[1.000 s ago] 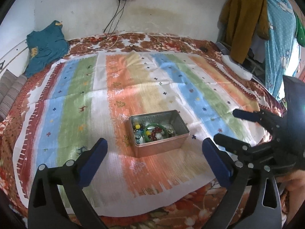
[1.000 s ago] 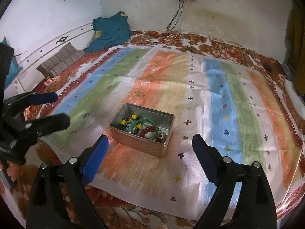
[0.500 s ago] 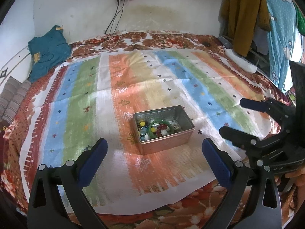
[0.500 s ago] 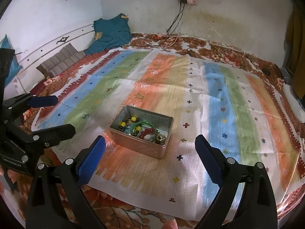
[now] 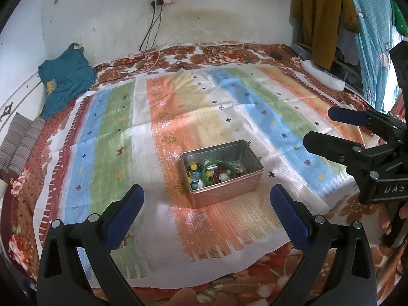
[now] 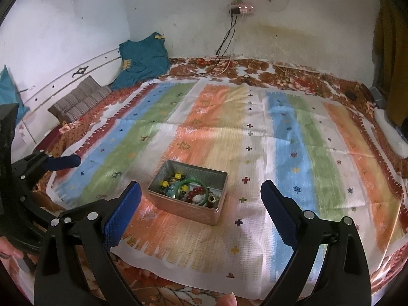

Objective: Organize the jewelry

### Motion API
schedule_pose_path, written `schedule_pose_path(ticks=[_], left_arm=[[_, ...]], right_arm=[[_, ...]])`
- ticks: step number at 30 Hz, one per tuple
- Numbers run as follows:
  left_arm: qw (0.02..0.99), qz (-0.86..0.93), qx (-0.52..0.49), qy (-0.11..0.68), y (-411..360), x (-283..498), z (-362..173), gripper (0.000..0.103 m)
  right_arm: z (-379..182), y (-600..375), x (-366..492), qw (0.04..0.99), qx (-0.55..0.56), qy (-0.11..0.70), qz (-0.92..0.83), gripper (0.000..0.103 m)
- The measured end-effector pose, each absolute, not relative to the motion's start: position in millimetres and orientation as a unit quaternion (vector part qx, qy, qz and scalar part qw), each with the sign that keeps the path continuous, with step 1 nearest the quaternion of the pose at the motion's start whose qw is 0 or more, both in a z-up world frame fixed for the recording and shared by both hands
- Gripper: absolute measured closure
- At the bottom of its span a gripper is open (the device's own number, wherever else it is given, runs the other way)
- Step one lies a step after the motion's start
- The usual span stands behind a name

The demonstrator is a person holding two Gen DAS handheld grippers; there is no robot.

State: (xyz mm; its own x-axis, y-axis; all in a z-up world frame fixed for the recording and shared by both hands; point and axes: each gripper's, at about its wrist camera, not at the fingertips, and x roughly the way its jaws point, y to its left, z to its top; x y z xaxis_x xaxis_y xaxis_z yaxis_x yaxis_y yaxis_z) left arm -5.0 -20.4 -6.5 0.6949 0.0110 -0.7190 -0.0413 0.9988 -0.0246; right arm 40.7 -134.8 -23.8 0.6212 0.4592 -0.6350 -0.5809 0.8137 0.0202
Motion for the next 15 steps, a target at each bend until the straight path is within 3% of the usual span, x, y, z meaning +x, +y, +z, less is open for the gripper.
schedule_pose_path(ticks=[15], left_arm=[[0.92,0.016,-0.015,0.391,-23.1,-4.6,-4.8,0.006]], right_arm=[[-7.6,-129.6,26.7,0.898,-0.113,0.312,0.289,0.008]])
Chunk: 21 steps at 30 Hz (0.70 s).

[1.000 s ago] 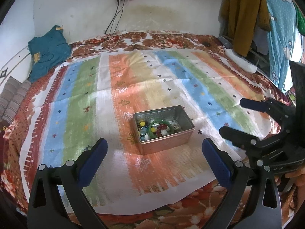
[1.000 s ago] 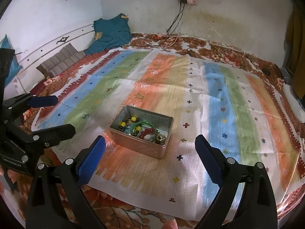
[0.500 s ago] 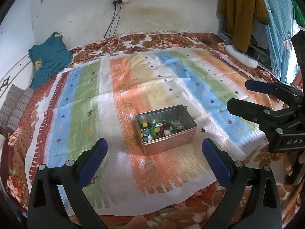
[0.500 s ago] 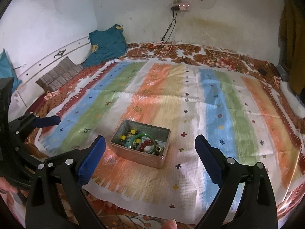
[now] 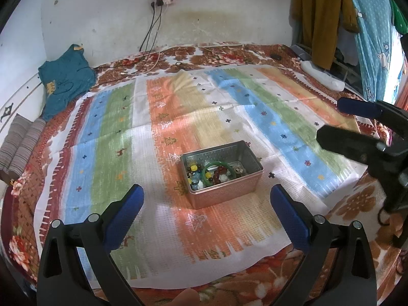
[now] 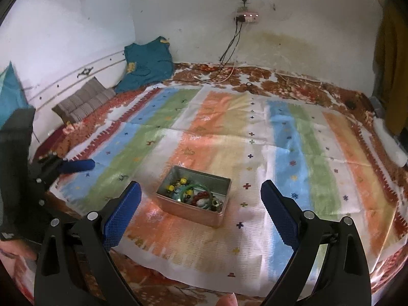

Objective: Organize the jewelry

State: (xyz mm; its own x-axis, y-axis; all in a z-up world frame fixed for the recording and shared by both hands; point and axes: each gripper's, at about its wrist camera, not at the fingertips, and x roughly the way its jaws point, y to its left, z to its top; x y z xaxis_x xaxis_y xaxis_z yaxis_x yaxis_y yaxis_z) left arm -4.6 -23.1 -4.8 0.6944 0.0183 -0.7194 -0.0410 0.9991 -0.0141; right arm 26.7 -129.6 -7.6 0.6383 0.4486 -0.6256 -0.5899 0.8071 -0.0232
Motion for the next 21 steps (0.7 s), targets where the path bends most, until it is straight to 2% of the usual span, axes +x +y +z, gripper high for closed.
schedule_pose_path(ticks=[21], left_arm=[[0.921,0.018,-0.02,0.389,-22.0,-2.5,-1.0,0.006]], right_arm=[[-34.9,-140.2,21.5,0.889,-0.12,0.334,0.289,0.008]])
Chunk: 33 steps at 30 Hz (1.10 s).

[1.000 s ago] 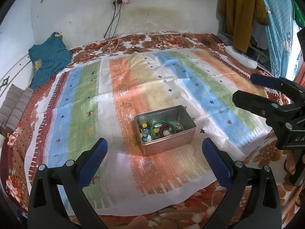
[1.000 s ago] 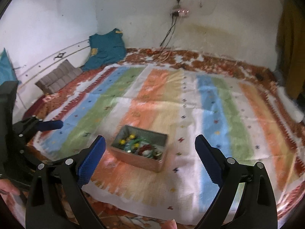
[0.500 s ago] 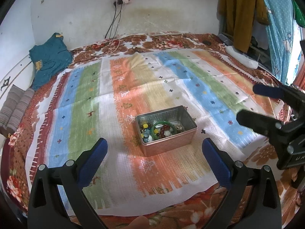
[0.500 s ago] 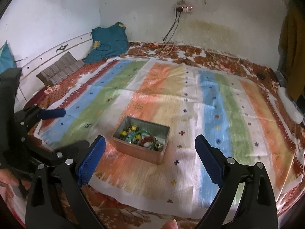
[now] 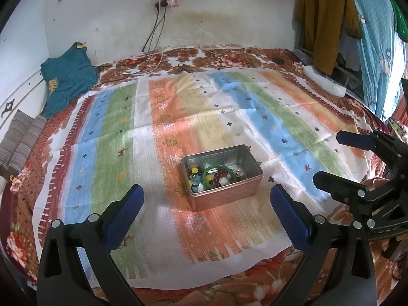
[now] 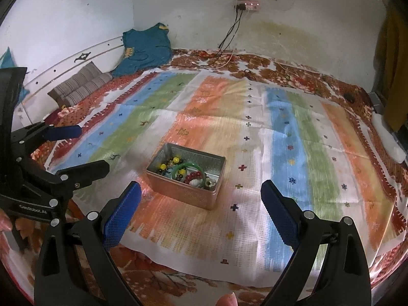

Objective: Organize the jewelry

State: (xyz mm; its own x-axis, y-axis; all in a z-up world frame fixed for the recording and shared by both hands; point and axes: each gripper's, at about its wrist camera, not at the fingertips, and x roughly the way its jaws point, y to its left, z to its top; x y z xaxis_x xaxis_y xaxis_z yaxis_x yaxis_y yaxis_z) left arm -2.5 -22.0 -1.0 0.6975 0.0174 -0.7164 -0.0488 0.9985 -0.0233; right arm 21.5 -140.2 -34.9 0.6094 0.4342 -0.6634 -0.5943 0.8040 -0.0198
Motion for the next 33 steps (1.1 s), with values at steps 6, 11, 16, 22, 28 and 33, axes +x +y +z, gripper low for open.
schedule_pose_path(ticks=[6,11,16,22,28,33], left_arm=[[0.923,0.014,-0.028,0.383,-21.5,-1.0,2.2,0.006],[0.926,0.007,-0.029,0.377,-23.2,-1.7,3.0,0.006],[0.928,0.008,-0.029,0.37,-24.3,-0.9,3.7,0.006],[0.933,0.006,-0.028,0.358,-25.5,-2.6,6.2,0.006],[0.935,0.003,-0.027,0.354,-24.3,-6.9,6.0,0.006],[0.938,-0.001,-0.024,0.346,-25.0,-10.0,7.0,0.006]], right_arm=[[-35.1,-139.5,18.9,0.888,-0.125,0.329,0.296,0.008],[-34.4,-140.0,16.4,0.891,-0.128,0.322,0.293,0.008],[-34.1,-141.8,15.1,0.892,-0.124,0.32,0.294,0.008],[-33.9,-143.2,13.2,0.894,-0.123,0.314,0.295,0.008],[-33.6,-144.3,12.6,0.895,-0.121,0.312,0.295,0.008],[-31.6,-146.7,11.9,0.897,-0.114,0.308,0.295,0.008]])
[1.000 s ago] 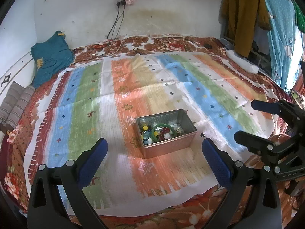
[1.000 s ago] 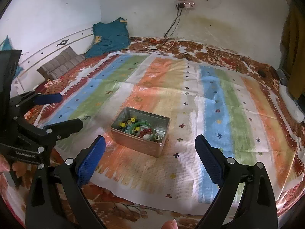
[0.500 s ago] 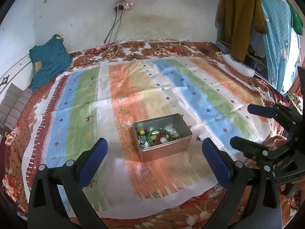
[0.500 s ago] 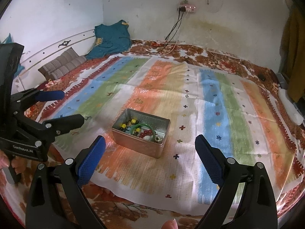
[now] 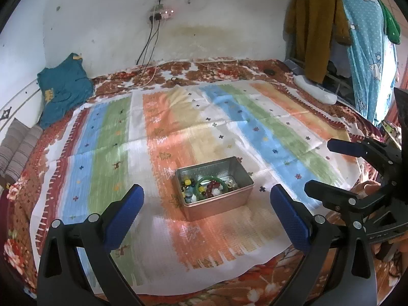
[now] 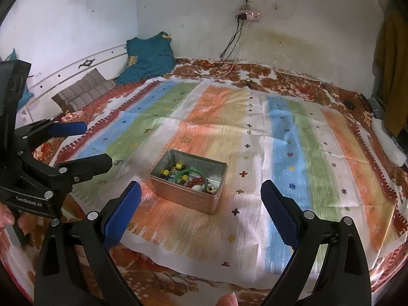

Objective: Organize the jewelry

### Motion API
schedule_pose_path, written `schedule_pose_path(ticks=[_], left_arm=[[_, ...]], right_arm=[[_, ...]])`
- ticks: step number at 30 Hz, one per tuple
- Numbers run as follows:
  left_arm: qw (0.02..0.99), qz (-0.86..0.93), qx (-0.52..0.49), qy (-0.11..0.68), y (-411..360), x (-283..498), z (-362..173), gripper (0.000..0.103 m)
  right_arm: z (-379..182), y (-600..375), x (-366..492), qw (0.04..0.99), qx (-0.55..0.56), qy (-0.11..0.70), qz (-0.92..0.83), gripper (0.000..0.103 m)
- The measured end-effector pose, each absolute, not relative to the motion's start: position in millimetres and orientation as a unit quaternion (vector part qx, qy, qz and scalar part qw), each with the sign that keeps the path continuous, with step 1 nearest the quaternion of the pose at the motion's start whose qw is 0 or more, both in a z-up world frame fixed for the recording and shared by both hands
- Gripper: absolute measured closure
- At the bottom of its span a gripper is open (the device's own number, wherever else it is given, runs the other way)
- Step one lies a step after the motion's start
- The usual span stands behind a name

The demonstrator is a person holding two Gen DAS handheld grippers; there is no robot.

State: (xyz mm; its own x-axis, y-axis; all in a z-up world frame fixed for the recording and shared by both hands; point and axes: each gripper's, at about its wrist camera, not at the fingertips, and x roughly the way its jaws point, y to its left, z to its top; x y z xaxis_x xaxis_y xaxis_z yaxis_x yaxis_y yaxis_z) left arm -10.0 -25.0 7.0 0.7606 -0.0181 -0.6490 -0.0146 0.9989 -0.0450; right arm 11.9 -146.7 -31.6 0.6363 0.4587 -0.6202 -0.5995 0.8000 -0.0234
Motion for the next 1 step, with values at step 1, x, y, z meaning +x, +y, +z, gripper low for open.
schedule_pose_path(ticks=[1], left_arm=[[0.939,-0.001,-0.023,0.344,-24.8,-11.1,7.1,0.006]], right_arm=[[-31.6,-146.7,12.4,0.897,-0.113,0.309,0.295,0.008]])
